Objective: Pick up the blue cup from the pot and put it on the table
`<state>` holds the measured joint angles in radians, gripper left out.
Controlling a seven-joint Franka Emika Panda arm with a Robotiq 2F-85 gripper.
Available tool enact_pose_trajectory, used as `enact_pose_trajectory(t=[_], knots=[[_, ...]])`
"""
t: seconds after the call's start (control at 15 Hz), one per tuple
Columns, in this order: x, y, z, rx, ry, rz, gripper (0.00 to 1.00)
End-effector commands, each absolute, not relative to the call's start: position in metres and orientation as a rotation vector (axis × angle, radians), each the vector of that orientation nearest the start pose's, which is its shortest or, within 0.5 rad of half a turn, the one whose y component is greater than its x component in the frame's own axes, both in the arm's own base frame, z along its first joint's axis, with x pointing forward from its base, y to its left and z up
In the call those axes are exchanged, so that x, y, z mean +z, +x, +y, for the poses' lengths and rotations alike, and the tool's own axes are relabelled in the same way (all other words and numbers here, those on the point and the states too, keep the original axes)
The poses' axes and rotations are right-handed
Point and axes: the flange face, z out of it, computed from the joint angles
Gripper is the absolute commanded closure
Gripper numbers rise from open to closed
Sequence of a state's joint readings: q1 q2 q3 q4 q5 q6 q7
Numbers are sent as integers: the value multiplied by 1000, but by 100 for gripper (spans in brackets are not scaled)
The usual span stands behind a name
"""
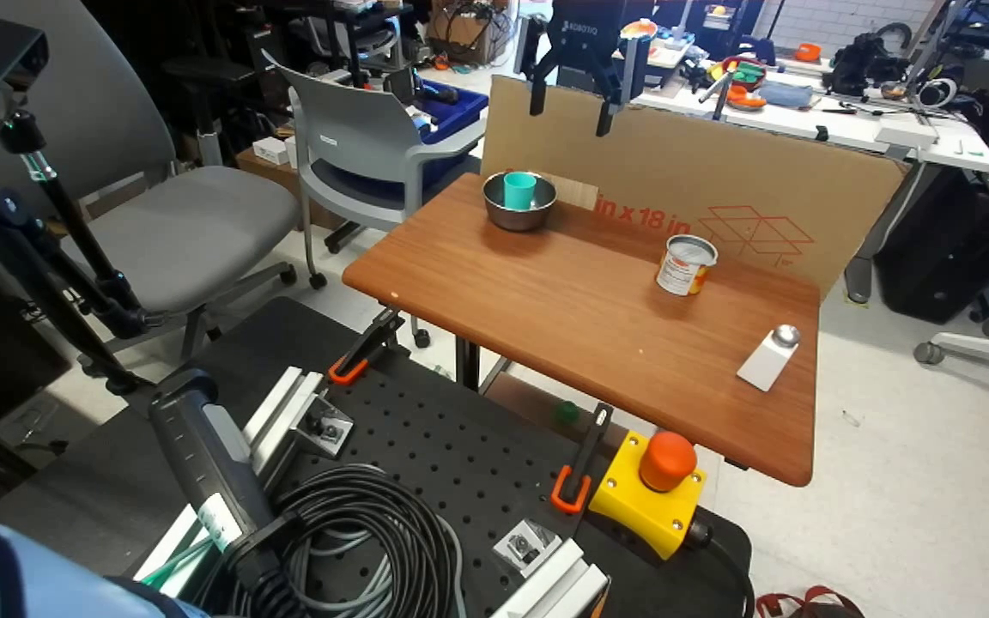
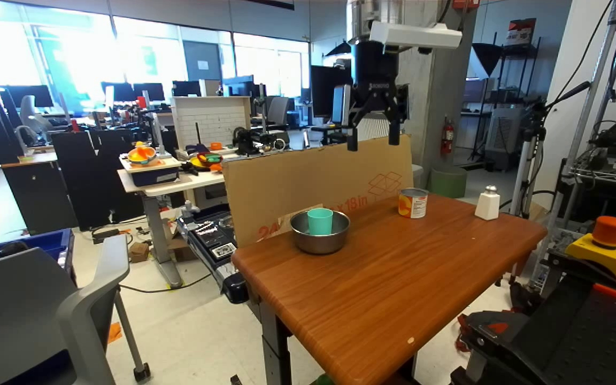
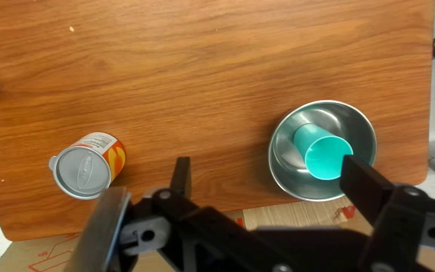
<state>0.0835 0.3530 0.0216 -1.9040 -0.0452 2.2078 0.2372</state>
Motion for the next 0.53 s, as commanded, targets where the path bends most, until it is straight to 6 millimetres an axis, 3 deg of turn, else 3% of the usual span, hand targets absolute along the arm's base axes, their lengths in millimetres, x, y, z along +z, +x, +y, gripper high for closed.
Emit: enact_pose_trajectory(t=[0.0, 0.47], knots=[[289, 634, 76, 34, -3212, 156, 0], [247, 653, 101, 17, -3245, 122, 0]])
